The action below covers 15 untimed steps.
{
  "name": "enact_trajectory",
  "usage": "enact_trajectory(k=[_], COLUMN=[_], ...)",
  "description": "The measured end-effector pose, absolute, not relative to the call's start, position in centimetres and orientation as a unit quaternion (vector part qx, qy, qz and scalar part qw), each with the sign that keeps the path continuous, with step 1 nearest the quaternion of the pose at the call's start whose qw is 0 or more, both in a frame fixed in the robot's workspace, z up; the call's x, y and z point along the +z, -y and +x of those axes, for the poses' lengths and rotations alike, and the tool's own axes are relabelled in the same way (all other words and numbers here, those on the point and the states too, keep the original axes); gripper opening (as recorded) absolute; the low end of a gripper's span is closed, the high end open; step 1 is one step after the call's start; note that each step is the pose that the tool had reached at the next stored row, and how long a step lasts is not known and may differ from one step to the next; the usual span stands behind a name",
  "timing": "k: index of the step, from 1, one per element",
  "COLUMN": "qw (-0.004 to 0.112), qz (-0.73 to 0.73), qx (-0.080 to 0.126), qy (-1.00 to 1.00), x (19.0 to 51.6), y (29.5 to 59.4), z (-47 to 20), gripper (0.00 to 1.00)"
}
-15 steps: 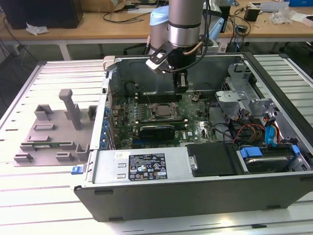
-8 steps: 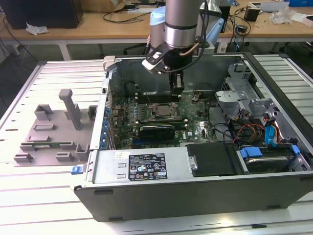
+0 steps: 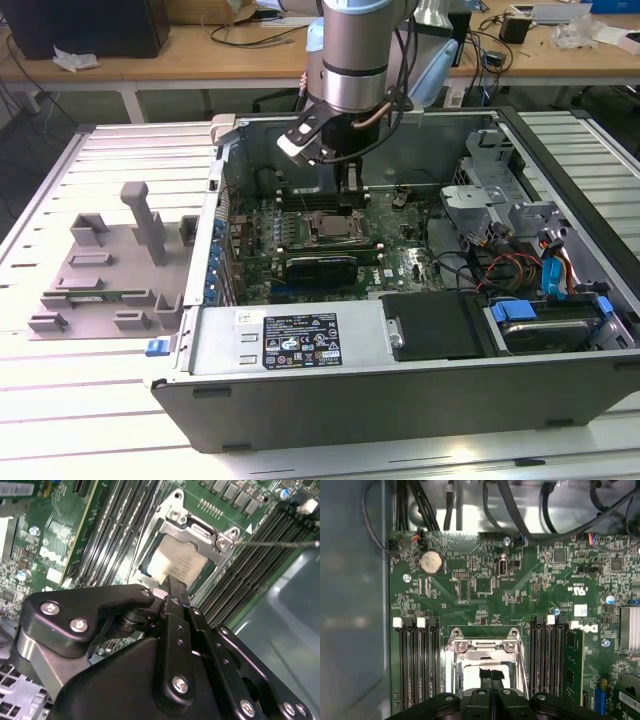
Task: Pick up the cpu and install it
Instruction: 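Close the cpu cover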
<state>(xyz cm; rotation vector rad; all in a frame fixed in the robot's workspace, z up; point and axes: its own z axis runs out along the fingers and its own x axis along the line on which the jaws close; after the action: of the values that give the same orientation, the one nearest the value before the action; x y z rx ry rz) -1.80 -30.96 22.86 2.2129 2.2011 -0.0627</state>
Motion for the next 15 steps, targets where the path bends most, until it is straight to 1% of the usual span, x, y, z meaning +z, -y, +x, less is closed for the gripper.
enact_trajectory(k=[6, 15], qw=[0.010, 0.013], qz=[0.706, 0.632], qx=[-0.020, -0.020], qy=[-0.708, -0.775], x=[22.67, 22.66], y=[30.99, 30.99], z=[-2.12, -2.12], gripper=[0.11, 0.11])
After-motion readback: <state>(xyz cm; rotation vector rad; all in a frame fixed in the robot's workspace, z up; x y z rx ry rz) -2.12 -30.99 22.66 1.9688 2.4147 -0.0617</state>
